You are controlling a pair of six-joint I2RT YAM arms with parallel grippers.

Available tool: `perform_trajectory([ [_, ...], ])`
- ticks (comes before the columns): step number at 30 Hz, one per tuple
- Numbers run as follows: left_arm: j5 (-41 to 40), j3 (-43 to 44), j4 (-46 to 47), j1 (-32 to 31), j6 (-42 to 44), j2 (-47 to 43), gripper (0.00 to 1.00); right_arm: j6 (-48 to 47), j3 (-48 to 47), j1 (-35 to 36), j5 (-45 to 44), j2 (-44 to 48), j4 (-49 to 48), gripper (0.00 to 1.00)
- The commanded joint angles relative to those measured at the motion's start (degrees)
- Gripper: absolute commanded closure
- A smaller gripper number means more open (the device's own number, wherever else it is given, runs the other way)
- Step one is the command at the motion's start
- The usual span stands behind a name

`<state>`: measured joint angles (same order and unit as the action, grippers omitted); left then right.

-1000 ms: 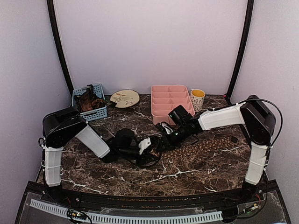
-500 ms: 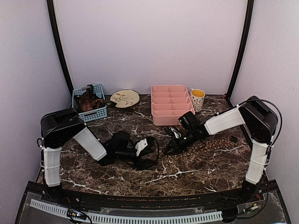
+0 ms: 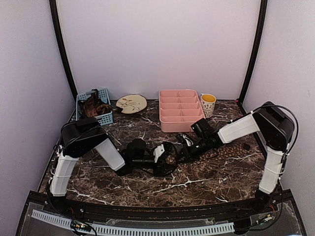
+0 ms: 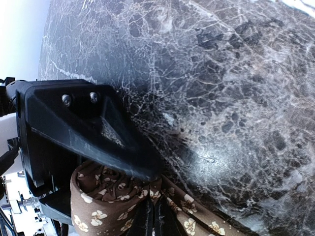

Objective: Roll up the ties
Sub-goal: Roll the tie at the center of the board.

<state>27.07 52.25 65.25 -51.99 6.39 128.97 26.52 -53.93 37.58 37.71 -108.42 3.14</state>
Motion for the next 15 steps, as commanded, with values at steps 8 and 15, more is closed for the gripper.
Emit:
perform_trajectory([
  [8,-2.1,-4.0,-12.3,-0.2,4.6,-3.9,0.73,1.8,0.8,0.3,1.2,2.7,0.4,0.86],
  [15,-4.5,-6.5,-21.6,-0.2,7.7,-7.2,0.74,6.7,-0.2,0.6,5.4,7.0,-2.1,0.61],
])
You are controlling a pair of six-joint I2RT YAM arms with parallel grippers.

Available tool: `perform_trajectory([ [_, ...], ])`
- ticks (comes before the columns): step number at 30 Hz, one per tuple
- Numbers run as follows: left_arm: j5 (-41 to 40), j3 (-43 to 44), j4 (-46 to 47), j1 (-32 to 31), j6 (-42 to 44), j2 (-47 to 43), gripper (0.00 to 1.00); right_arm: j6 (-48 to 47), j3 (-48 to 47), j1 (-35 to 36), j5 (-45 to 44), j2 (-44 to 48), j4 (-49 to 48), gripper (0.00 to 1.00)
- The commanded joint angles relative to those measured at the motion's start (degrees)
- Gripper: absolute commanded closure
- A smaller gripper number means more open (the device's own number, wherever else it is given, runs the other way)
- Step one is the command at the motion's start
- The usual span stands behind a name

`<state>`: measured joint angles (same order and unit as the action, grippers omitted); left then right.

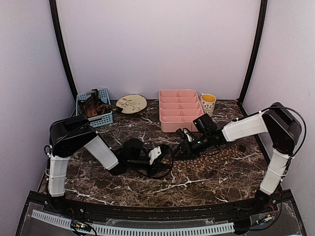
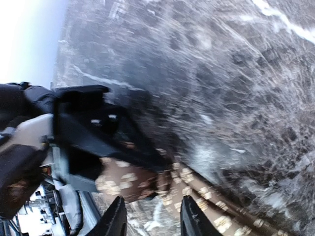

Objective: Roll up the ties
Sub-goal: Roll the tie at the center of the board.

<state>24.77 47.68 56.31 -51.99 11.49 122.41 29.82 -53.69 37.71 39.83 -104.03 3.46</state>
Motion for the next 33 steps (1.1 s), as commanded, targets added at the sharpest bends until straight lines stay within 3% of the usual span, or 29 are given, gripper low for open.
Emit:
perform_trajectory([
  [1,-2.3,-1.8,-13.1,-0.2,2.7,-0.7,0.74,3.8,-1.1,0.9,3.6,2.4,-2.4,0.6],
  [9,-2.1,-0.5,-15.0,-0.2,3.3,-0.6,0.72,2.9,-5.1,5.2,2.3,-2.0,1.0,0.63],
  [17,-1.4,-0.8,-15.2,-0.2,3.3,-0.3,0.72,1.9,-5.2,5.7,-1.6,-2.9,3.3,0.75],
  [22,-1.5,-0.8,-15.2,-0.2,3.3,-0.4,0.72,0.6,-5.7,5.8,-5.4,-3.5,6.9,0.65],
  [25,-1.4,-0.6,-15.0,-0.2,3.4,-0.3,0.72,0.8,-5.9,5.8,-6.1,-2.7,7.3,0.64],
  [27,-1.4,-0.4,-14.9,-0.2,3.3,-0.2,0.72,1.1,-6.0,5.9,-5.8,-2.4,6.7,0.7],
  [31,-1.1,-0.3,-15.0,-0.2,3.2,-0.2,0.71,1.0,-5.5,5.9,-5.5,-2.6,6.1,0.98],
  [33,-0.9,-0.4,-14.6,-0.1,3.0,-0.2,0.64,1.0,-4.5,5.7,-4.8,-3.2,5.4,1.0],
])
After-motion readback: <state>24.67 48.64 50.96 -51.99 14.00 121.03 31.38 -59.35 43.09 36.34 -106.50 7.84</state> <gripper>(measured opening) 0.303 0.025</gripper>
